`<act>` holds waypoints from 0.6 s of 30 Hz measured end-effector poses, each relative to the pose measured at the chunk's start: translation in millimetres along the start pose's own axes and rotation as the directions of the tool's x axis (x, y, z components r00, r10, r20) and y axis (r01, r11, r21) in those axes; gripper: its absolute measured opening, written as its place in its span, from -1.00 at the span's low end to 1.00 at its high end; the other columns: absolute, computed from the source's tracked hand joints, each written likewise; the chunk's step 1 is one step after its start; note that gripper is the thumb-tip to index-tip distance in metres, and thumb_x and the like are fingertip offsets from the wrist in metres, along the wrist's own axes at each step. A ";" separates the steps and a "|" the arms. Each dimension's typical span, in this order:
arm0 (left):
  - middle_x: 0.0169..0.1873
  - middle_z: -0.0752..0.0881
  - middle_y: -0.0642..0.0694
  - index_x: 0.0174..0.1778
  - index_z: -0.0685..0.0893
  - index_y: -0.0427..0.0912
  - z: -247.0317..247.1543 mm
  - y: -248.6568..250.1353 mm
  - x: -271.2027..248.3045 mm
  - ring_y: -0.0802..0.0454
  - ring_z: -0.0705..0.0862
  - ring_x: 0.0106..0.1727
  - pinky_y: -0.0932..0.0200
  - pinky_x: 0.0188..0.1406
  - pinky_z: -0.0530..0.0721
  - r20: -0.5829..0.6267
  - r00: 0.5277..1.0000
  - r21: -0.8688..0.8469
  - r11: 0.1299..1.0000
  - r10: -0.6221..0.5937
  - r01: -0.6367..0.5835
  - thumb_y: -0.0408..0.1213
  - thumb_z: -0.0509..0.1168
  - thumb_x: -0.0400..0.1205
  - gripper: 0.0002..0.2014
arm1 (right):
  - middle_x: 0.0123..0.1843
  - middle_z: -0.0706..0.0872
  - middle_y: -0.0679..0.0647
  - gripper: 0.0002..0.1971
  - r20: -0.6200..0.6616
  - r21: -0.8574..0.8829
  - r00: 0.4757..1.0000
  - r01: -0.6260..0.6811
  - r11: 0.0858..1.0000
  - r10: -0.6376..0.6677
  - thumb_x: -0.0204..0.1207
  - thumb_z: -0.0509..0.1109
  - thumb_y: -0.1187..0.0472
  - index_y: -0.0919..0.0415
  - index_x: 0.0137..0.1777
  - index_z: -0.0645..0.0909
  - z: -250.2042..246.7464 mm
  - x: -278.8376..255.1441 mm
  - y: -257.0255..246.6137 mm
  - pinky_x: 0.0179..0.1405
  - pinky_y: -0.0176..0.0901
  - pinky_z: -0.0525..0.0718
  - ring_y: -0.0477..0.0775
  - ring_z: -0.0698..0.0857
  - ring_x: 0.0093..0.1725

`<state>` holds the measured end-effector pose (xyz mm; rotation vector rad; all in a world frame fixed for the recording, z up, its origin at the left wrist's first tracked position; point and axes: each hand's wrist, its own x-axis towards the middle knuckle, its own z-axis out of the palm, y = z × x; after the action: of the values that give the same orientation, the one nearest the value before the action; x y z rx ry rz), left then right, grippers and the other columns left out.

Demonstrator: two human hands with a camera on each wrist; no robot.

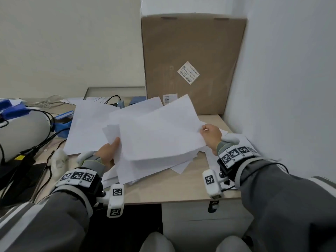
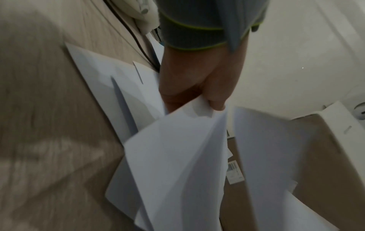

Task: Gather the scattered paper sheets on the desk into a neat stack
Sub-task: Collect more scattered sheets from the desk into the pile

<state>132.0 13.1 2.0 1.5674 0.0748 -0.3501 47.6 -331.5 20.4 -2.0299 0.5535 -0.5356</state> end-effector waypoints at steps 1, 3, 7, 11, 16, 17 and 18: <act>0.24 0.68 -0.21 0.38 0.53 -0.27 0.4 -0.9 -0.6 -0.24 0.65 0.28 -0.14 0.27 0.58 0.002 1.000 -0.010 1.000 -0.012 0.012 0.14 0.11 0.68 -0.43 | -0.02 0.67 0.06 -0.82 0.025 -0.040 1.000 0.008 0.999 -0.007 0.63 0.27 0.20 0.25 0.02 0.69 3.7 -2.2 4.1 -0.04 -0.11 0.54 0.15 0.61 -0.03; 0.15 0.71 -0.18 0.29 0.58 -0.23 2.3 -5.8 -0.2 -0.22 0.68 0.21 -0.11 0.17 0.62 0.023 0.999 -0.007 1.000 -0.027 0.028 0.21 0.14 0.63 -0.43 | -0.01 0.72 0.14 -0.77 0.067 -0.094 0.998 0.028 0.995 -0.021 0.64 0.26 0.17 0.32 0.03 0.68 10.6 -7.6 9.2 0.06 0.00 0.60 0.24 0.67 0.03; 0.24 0.70 -0.32 0.34 0.58 -0.33 4.5 -13.8 2.4 -0.28 0.69 0.17 -0.14 0.13 0.64 0.089 0.995 0.104 0.994 0.036 -0.045 -0.26 0.50 0.49 -0.49 | 0.04 0.75 0.16 -0.81 0.116 -0.149 0.993 0.017 0.989 0.000 0.62 0.26 0.20 0.27 -0.03 0.67 23.2 -16.8 15.3 -0.07 -0.13 0.54 0.20 0.67 0.02; 0.26 0.66 -0.43 0.32 0.59 -0.46 4.5 2.5 -3.1 -0.35 0.67 0.20 -0.27 0.29 0.60 0.089 0.978 0.049 0.980 0.191 -0.195 -0.39 0.47 0.40 -0.46 | 0.15 0.72 0.09 -0.79 0.189 0.016 0.980 -0.069 0.997 0.065 0.51 0.40 0.24 0.18 0.13 0.64 23.3 -13.2 22.4 0.15 -0.08 0.62 0.13 0.68 0.14; 0.01 0.77 -0.23 0.05 0.69 -0.25 7.5 50.4 -19.1 -0.15 0.76 -0.04 -0.09 0.10 0.70 0.185 0.927 -0.014 0.944 0.325 -0.328 -0.48 0.41 0.50 -0.78 | 0.44 0.37 -0.12 0.01 0.258 0.485 0.965 -0.093 0.870 -0.041 0.29 0.65 0.16 0.12 0.65 0.11 -6.2 -0.9 -10.0 0.38 -0.03 0.50 -0.05 0.45 0.39; -0.06 0.81 -0.14 0.02 0.70 -0.22 7.1 60.1 -21.2 -0.05 0.79 -0.09 0.02 0.01 0.73 0.197 0.913 -0.034 0.933 0.357 -0.358 -0.51 0.35 0.55 -0.82 | 0.46 0.51 -0.04 -0.03 0.292 0.544 0.952 -0.084 0.835 -0.095 0.24 0.66 0.16 0.16 0.62 0.22 -13.5 2.0 -20.1 0.34 0.02 0.59 0.01 0.58 0.35; -0.10 0.84 -0.07 0.01 0.70 -0.20 6.9 68.9 -22.4 0.03 0.81 -0.12 0.11 -0.07 0.76 0.206 0.902 -0.061 0.925 0.380 -0.376 -0.53 0.32 0.57 -0.81 | 0.38 0.65 0.07 -0.14 0.327 0.574 0.935 -0.085 0.814 -0.134 0.23 0.64 0.16 0.23 0.54 0.36 -20.4 1.3 -32.1 0.26 0.02 0.68 0.07 0.69 0.26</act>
<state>127.8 7.7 74.5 1.4768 -0.3908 -0.2072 42.4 -331.2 58.1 -1.4858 0.1106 -0.2880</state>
